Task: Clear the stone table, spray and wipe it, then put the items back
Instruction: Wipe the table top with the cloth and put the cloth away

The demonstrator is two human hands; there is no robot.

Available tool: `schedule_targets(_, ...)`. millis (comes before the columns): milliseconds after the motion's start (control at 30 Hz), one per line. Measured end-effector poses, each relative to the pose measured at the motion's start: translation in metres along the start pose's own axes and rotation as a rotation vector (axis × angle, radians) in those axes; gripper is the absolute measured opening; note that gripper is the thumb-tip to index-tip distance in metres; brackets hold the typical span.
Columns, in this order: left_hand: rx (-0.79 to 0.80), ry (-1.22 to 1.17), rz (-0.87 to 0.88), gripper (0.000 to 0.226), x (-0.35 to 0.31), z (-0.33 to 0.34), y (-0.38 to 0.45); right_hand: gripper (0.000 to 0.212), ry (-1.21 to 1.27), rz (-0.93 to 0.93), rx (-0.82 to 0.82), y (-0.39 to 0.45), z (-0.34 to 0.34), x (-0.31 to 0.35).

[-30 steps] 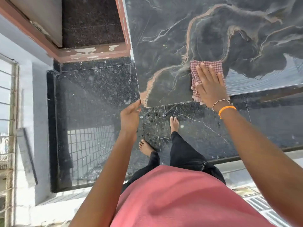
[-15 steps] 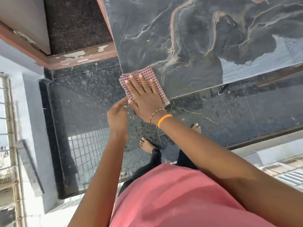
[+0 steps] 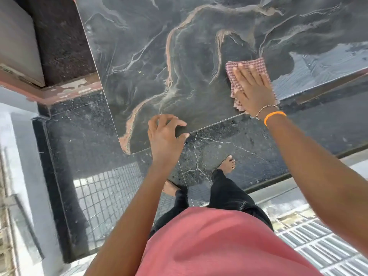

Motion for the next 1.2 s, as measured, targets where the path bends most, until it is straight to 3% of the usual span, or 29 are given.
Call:
schedule_targets(167,-0.046,0.093,-0.016,0.030,-0.006,0.009,0.008,0.059,0.081,0.287,-0.102,-0.014,-0.011,-0.072)
schedule_targets(267,-0.075,0.128,-0.049,0.040,-0.003,0.011,0.007,0.061,0.138,0.481,-0.195,-0.023,-0.001,-0.047)
schedule_targets(333,-0.088,0.127,-0.116,0.045,-0.002,0.014,0.004,0.063,0.196,0.506,-0.217,-0.027,0.006,-0.004)
schedule_targets(400,-0.109,0.109,-0.159,0.044,-0.002,0.017,0.000,0.066,0.181,0.373,-0.184,-0.031,0.017,0.046)
schedule_targets(533,-0.140,0.127,-0.145,0.044,-0.011,0.022,-0.003,0.066,0.077,-0.128,-0.037,-0.024,0.034,0.130)
schedule_targets(667,-0.160,0.207,-0.184,0.047,-0.021,0.023,-0.004,0.064,-0.031,-0.461,0.041,0.012,0.022,0.126)
schedule_targets(767,-0.148,0.223,-0.176,0.047,-0.035,0.031,-0.006,0.063,-0.084,-0.526,0.041,0.028,0.012,0.093)
schedule_targets(900,-0.100,0.238,-0.072,0.046,-0.072,0.053,0.001,0.062,-0.040,-0.365,-0.010,0.029,-0.001,0.026)
schedule_targets(1067,-0.052,0.251,0.134,0.044,-0.119,0.083,0.013,0.059,0.026,-0.052,-0.073,0.015,-0.016,-0.096)
schedule_targets(1200,-0.053,0.301,0.192,0.043,-0.134,0.098,0.017,0.059,0.087,0.211,-0.132,-0.008,-0.026,-0.183)
Point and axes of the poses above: each hand's wrist, its own y-axis towards the middle knuckle, its own z-axis out of the palm, x = y × z, the point moved 1 cm from there along y, towards the middle knuckle, and after that the axes turned 10 degrees about -z, right-handed, at the moved point
